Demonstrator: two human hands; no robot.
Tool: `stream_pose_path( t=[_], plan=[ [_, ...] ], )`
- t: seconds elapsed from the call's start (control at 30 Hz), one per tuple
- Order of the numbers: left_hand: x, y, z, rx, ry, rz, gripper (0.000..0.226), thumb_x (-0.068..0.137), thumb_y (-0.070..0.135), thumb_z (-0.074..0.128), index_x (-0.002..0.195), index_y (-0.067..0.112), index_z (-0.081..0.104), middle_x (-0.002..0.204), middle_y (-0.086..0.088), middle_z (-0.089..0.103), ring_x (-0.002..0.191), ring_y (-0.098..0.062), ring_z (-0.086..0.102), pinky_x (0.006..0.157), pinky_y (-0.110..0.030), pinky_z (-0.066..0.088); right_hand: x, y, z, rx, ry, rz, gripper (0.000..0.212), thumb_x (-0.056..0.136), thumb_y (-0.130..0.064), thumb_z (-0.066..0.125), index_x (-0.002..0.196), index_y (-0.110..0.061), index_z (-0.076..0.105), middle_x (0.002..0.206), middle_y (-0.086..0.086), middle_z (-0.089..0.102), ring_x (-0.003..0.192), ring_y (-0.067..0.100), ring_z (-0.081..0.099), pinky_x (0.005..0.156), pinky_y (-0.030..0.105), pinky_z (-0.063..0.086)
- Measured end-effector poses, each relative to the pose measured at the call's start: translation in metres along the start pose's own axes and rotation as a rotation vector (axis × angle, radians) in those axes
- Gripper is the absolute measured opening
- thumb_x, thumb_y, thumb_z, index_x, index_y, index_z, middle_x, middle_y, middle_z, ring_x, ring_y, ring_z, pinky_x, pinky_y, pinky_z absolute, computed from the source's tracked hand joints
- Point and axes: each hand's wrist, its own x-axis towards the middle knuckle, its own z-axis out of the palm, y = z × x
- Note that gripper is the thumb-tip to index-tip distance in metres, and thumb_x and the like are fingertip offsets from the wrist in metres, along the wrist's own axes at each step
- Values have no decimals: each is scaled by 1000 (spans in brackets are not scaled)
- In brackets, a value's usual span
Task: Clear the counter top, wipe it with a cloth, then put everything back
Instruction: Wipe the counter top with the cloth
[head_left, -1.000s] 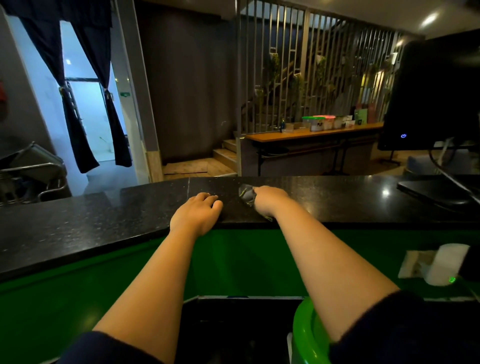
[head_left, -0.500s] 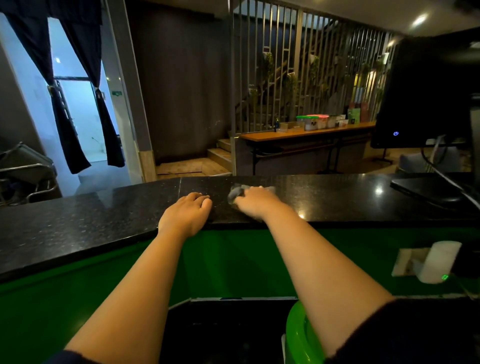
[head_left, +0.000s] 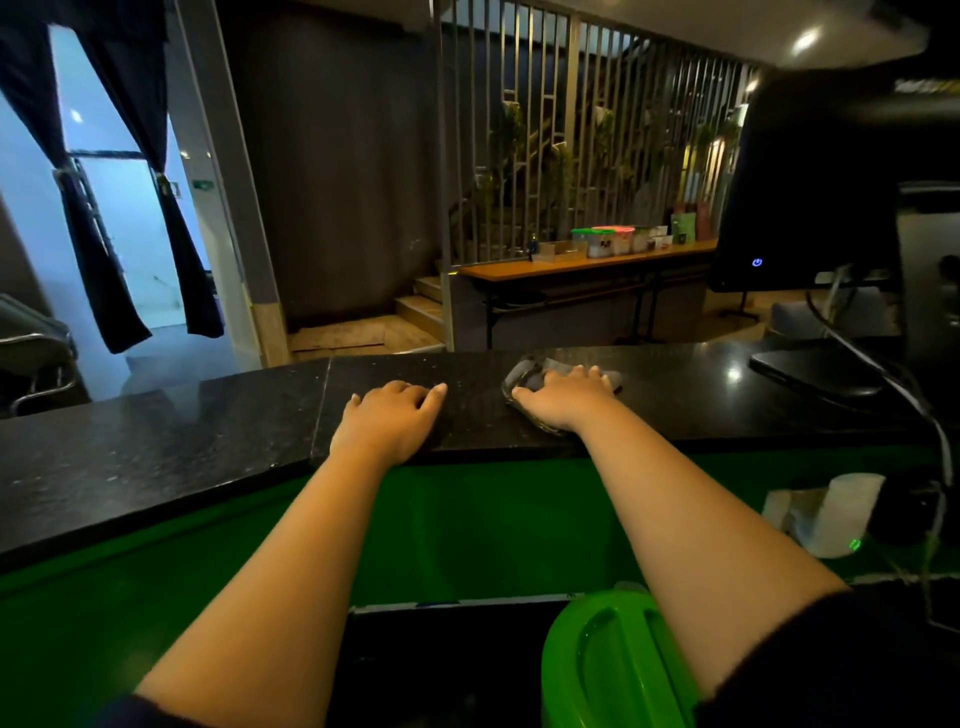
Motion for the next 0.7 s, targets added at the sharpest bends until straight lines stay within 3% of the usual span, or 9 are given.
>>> stream_pose_path(
  t=[0.13,0.27,0.4,0.5,0.6,0.7],
  plan=[
    [0,-3,2,-34,31,-11,62,97,59,14,140,26,45,147,-3,43,134,-26,39,114,-49,22,24,-18,-4,6,-15,-13,80,89,-67,26,151,-17,24,159,15,15,147,36,8,117,50,6],
    [3,-5,5,-91,72,-24,64,95,63,16,141,29,42,146,0,44,133,-23,40,114,-51,23,34,-46,-1,2,2,-97,65,94,-52,24,146,-15,37,153,13,32,143,33,22,114,47,18],
    [5,-10,9,-191,110,-29,64,94,64,16,150,32,25,157,5,24,145,-18,21,116,-55,8,19,-69,5,15,-22,-267,61,97,-46,26,148,-13,31,156,12,28,146,30,19,116,46,21],
    [4,-11,9,-245,161,-25,63,96,61,17,151,30,23,159,5,19,147,-16,10,116,-54,2,-13,-76,5,46,-60,-419,57,100,-39,30,150,-12,26,158,12,23,147,29,14,117,44,19],
    [1,-16,4,-364,220,-6,57,99,54,23,147,24,34,154,-3,31,144,-22,20,118,-51,11,-37,-65,8,117,-88,-597,49,98,-31,37,145,-19,38,153,10,34,144,28,25,112,39,27],
    [-12,-35,-14,-338,228,-48,54,98,53,30,143,24,40,147,-6,39,137,-25,34,114,-47,26,-35,-37,7,174,-79,-565,43,96,-29,43,138,-24,47,146,10,45,132,28,42,104,35,37]
  ],
)
